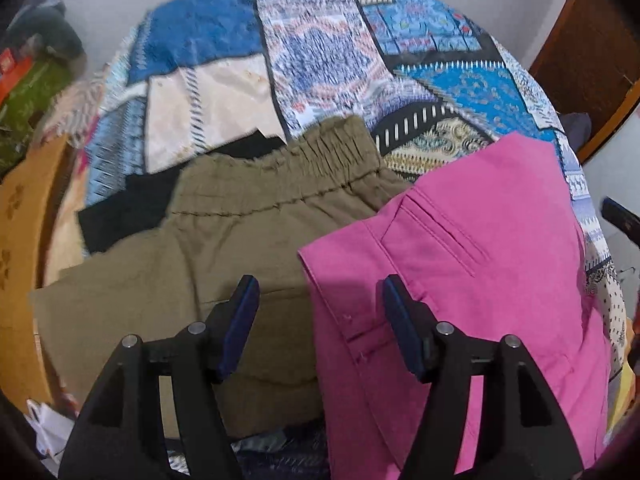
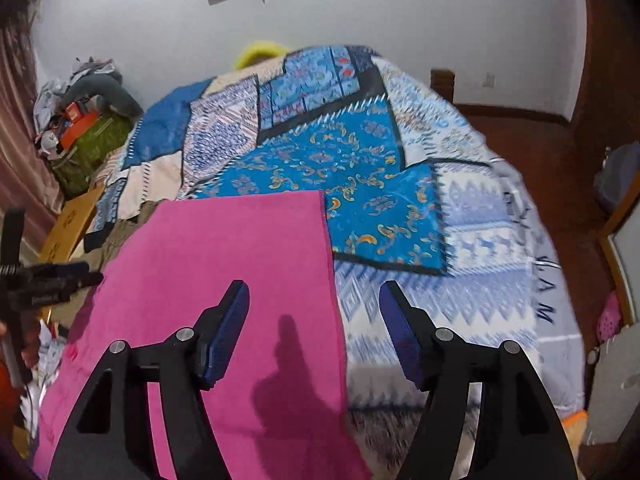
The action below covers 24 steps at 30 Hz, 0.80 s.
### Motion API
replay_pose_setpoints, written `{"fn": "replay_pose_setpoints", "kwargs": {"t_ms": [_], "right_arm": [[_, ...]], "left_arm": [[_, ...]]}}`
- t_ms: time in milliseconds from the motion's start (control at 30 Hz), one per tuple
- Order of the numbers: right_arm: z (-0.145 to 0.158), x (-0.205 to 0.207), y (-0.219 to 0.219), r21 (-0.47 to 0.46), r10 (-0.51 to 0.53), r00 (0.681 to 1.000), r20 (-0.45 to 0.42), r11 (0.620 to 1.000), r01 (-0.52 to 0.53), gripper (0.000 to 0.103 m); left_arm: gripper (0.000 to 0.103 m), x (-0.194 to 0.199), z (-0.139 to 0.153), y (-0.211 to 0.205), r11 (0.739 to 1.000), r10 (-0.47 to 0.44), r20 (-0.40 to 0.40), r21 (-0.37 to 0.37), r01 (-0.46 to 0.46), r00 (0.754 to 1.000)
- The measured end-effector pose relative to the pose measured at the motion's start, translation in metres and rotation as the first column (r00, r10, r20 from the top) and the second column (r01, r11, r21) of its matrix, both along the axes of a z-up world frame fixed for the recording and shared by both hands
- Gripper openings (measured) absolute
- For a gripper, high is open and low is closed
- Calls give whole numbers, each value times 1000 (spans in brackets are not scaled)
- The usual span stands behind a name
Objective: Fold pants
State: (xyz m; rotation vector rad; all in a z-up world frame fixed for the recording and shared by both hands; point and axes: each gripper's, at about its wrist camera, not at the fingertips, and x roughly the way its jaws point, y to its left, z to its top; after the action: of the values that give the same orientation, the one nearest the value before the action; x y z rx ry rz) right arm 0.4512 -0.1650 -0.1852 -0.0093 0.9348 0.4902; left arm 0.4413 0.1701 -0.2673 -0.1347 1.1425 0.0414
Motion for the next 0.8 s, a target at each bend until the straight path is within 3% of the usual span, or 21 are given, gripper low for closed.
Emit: {"fn": "replay_pose_setpoints", "kwargs": {"t_ms": [200,333,400,467,600,700,800], "right_arm": [[-18,34,21,14,9,999,-33,1000,-9,64],[-30,48,35,13,26,998,-59,1000,-25,56],[-30,48,38,30,19,999,-29,999,-19,52],[-29,48,41,43,28,1000,-11,999,-27,37],[-26,48,44,22,33,999,7,999,-33,8],[-20,45,45,9,45,999,9,999,-45,4],[-4,34,41,5,41,998,49,999,-42,3]], "left_arm": [[62,8,-15,5,996,-18,3,-84,18,1000],[41,9,-17,7,985,-35,12,-167,36,999],[34,9,-15,2,988,-34,24,-148,38,999],[21,7,-10,-7,991,-56,41,-121,60,998],[12,-1,2,-28,995,-97,81,21,95,992],[11,-12,19,-37,990,-115,137,103,101,984],[11,-20,42,-36,990,-107,182,106,89,978]]}}
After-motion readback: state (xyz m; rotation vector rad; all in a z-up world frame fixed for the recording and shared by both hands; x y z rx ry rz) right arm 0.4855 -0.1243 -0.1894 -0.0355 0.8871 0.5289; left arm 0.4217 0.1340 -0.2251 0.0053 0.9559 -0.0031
